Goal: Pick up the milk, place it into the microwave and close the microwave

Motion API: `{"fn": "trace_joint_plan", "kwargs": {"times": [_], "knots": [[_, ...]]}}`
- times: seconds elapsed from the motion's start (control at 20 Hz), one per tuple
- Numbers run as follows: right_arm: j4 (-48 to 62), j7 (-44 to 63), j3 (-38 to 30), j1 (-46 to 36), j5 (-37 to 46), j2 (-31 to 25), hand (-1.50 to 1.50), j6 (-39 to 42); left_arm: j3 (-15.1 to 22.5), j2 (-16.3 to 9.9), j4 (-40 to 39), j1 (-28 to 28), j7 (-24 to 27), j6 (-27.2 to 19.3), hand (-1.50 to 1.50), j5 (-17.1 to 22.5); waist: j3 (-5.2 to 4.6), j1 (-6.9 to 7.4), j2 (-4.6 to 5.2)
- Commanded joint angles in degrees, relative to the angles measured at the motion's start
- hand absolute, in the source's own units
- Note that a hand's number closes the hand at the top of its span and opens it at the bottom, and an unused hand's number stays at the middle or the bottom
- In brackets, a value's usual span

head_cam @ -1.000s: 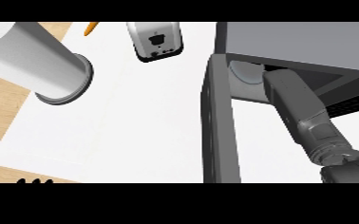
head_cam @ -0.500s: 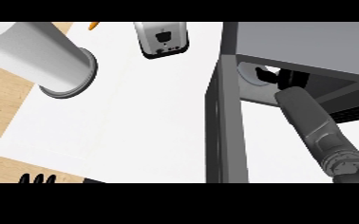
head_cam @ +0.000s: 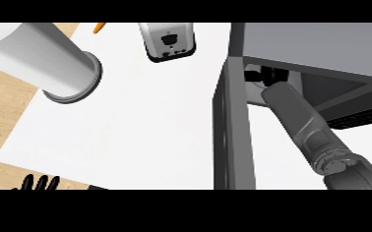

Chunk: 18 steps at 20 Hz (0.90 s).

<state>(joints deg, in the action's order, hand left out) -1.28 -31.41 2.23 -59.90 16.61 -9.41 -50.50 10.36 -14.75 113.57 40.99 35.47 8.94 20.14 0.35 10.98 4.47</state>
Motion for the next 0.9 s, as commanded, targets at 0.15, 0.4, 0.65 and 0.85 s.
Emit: {"fn": "trace_joint_plan", "kwargs": {"times": [0.15, 0.4, 0.65, 0.85], "knots": [[-0.2, -0.7, -0.1, -1.3, -0.1, 3.6, -1.5, 6.6, -0.7, -0.1, 0.1, -1.6, -0.2, -0.7, -1.5, -0.7, 0.09, -0.68, -0.09], [-4.4, -4.5, -4.8, -0.6, -4.6, 5.5, -1.5, 11.1, 0.2, 0.6, -1.0, -0.1, 0.4, 0.3, -1.5, 0.3, 0.14, -2.21, -0.94], [-6.0, -8.4, -8.9, 1.7, -8.4, 4.5, -1.5, 18.6, -0.9, -0.3, -0.6, 1.4, 1.4, 0.8, -1.5, 0.0, 0.13, -3.84, -1.62], [-7.5, -14.1, -12.0, 5.5, -11.5, 6.2, -1.5, 23.4, -1.8, -0.2, -0.6, 0.8, 2.1, 0.9, -1.5, 0.3, 0.15, -4.76, -1.7]]}}
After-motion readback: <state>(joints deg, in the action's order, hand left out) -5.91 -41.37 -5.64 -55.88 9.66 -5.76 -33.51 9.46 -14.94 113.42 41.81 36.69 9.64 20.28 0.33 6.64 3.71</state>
